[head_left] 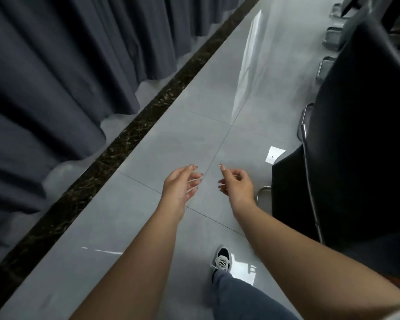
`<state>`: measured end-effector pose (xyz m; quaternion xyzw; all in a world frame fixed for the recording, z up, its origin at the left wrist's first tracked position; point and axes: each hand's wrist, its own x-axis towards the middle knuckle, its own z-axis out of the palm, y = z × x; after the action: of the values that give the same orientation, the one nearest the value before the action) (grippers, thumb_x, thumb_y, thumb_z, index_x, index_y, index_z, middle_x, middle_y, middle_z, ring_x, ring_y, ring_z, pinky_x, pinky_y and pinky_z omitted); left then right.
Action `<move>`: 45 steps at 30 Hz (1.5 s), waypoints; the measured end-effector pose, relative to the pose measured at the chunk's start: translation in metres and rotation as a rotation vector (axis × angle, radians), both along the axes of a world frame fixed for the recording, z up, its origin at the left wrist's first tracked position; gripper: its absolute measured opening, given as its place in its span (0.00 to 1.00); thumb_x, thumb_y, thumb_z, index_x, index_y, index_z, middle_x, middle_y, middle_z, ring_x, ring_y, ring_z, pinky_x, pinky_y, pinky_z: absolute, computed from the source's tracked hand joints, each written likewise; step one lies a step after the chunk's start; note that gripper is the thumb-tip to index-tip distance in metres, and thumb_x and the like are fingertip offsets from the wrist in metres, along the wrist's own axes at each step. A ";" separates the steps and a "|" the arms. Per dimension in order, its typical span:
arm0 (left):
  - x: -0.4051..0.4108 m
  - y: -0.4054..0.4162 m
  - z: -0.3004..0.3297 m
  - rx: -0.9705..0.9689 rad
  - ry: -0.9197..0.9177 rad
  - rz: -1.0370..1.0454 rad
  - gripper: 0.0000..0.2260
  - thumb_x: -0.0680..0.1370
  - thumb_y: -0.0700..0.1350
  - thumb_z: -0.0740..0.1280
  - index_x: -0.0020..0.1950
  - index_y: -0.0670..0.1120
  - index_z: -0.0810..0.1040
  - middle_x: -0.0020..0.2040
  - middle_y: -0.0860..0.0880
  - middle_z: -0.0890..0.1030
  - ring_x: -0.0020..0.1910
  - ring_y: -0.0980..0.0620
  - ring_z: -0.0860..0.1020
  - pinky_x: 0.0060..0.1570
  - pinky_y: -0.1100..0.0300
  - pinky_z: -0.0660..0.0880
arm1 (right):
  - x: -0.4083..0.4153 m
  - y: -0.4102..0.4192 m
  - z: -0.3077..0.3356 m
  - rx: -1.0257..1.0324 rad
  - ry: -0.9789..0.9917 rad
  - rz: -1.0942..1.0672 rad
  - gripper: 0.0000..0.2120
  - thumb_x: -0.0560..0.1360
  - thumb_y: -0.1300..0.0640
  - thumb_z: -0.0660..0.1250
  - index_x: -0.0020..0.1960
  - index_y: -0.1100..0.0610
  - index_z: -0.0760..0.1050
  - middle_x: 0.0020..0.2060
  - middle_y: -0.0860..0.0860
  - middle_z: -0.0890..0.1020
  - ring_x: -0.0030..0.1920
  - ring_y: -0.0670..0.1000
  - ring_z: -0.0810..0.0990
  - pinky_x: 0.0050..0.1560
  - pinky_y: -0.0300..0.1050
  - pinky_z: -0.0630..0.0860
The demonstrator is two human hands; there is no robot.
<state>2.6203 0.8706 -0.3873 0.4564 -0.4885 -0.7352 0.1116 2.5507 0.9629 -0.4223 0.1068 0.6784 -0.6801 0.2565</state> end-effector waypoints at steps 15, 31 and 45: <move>-0.241 -0.155 0.019 -0.288 -0.047 -0.190 0.07 0.78 0.47 0.63 0.42 0.46 0.76 0.36 0.50 0.77 0.34 0.57 0.74 0.36 0.67 0.71 | -0.233 -0.153 0.037 -0.020 0.050 -0.026 0.12 0.74 0.51 0.68 0.43 0.60 0.71 0.31 0.53 0.76 0.28 0.48 0.72 0.33 0.36 0.71; -0.526 -0.272 0.028 -0.295 0.133 -0.724 0.07 0.77 0.47 0.65 0.40 0.47 0.76 0.35 0.50 0.77 0.34 0.56 0.75 0.41 0.66 0.73 | -0.449 -0.245 0.052 0.108 0.114 -0.405 0.13 0.74 0.52 0.68 0.43 0.62 0.72 0.31 0.54 0.75 0.28 0.47 0.73 0.26 0.30 0.71; -0.722 -0.157 0.018 -0.346 0.021 -1.193 0.10 0.78 0.48 0.65 0.39 0.45 0.76 0.33 0.49 0.76 0.33 0.55 0.74 0.38 0.65 0.72 | -0.620 -0.120 0.026 0.042 0.041 -0.849 0.15 0.73 0.51 0.69 0.36 0.59 0.70 0.30 0.52 0.75 0.30 0.47 0.74 0.37 0.38 0.74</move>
<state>1.8983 0.7138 -0.3697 0.0729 -0.7704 -0.5855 -0.2414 1.9308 0.8427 -0.3965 0.3684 0.5930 -0.7133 -0.0619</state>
